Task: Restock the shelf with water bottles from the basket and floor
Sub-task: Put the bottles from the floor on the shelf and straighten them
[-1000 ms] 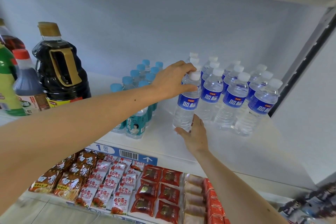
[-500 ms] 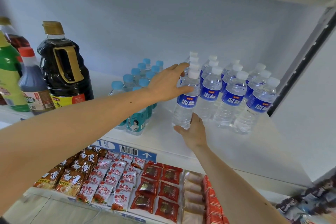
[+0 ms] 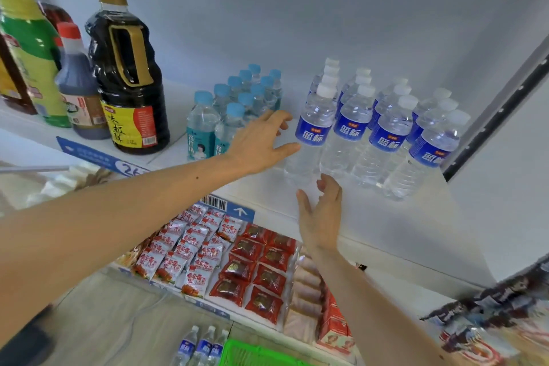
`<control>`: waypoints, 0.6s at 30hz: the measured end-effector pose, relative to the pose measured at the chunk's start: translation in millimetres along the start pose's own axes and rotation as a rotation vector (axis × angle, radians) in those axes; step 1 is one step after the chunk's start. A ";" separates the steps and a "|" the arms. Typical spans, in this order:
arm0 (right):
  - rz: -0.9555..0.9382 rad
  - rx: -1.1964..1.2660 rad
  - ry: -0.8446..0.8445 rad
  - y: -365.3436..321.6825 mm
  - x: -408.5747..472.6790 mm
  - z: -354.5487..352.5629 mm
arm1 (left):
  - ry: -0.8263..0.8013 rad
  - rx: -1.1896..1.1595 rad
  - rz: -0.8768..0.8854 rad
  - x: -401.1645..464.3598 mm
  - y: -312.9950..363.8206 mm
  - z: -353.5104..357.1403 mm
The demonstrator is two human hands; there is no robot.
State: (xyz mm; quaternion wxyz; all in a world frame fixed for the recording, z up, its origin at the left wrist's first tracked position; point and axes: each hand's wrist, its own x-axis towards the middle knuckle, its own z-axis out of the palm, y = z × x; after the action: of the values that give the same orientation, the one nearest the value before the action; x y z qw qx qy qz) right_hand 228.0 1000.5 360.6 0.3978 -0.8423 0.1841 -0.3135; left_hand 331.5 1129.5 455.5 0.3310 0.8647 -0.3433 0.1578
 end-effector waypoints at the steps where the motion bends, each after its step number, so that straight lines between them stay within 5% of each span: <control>1: -0.038 0.009 0.015 1.7 -6.5 0.9 | 0.009 0.001 -0.003 -9.0 -2.9 1.9; 18: -0.400 0.100 -0.195 8.2 -128.1 84.8 | 0.114 0.014 -0.111 -199.7 -117.4 -7.9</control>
State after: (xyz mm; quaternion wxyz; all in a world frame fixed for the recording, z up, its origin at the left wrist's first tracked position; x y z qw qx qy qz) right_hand 190.5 1114.2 263.9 0.3850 -0.8676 -0.0418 -0.3118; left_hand 270.5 1296.6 306.9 0.3523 0.8742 -0.2745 0.1905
